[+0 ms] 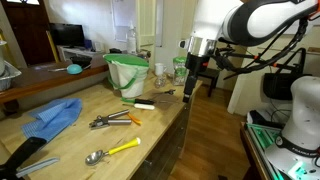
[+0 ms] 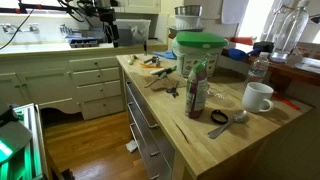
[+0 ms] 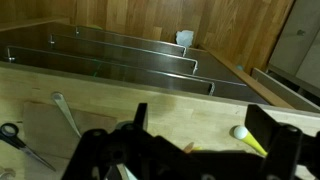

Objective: Open the topmost drawer.

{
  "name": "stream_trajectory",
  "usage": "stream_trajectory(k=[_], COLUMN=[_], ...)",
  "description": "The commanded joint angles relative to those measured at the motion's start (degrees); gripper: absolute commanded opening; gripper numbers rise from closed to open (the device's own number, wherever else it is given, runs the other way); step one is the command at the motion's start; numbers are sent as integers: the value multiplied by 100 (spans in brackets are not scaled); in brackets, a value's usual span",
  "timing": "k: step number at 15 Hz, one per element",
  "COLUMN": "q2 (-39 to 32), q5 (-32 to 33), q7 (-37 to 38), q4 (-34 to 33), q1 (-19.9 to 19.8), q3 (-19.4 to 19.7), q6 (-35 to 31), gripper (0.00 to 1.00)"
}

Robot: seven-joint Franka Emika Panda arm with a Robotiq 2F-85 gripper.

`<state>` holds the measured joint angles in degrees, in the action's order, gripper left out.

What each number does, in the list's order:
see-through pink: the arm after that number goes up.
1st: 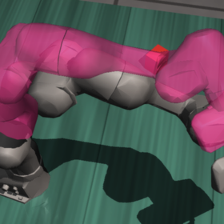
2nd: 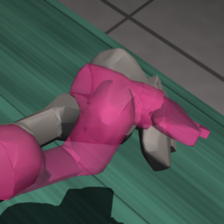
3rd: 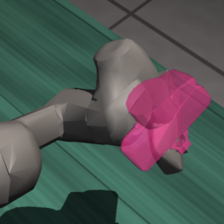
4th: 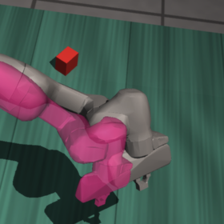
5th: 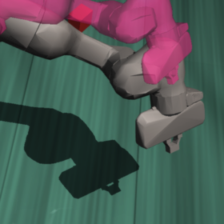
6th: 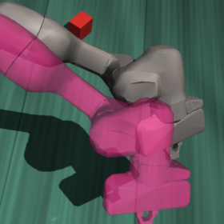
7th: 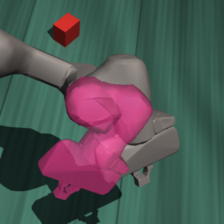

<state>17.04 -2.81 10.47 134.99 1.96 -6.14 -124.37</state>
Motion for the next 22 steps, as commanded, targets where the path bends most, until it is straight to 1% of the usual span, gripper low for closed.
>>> stream_trajectory(k=[1, 6, 7, 8, 12, 14, 18, 20, 21, 22], q2=[-2, -2, -15, -54, 60, 81, 27, -57, -492, -128], q5=[14, 14, -73, -96, -191, -352, -730, -1109, -1183, -976], q7=[9, 9, 487, 858, 1906, 2267, 2732, 2819, 2921, 2655], q4=[-9, -9, 120, 221, 1053, 1513, 2338, 2668, 2297, 2397], q1=[36, 36, -34, -74, -145, -179, -314, -295, -358, -342], q3=[35, 35, -1, -47, -94, -62, 27, 99, 109, 91], q6=[13, 13, -430, -512, -1190, -1752, -3089, -3781, -4006, -3534], gripper=[100, 100, 100, 100, 100, 100, 100, 100, 100, 100])
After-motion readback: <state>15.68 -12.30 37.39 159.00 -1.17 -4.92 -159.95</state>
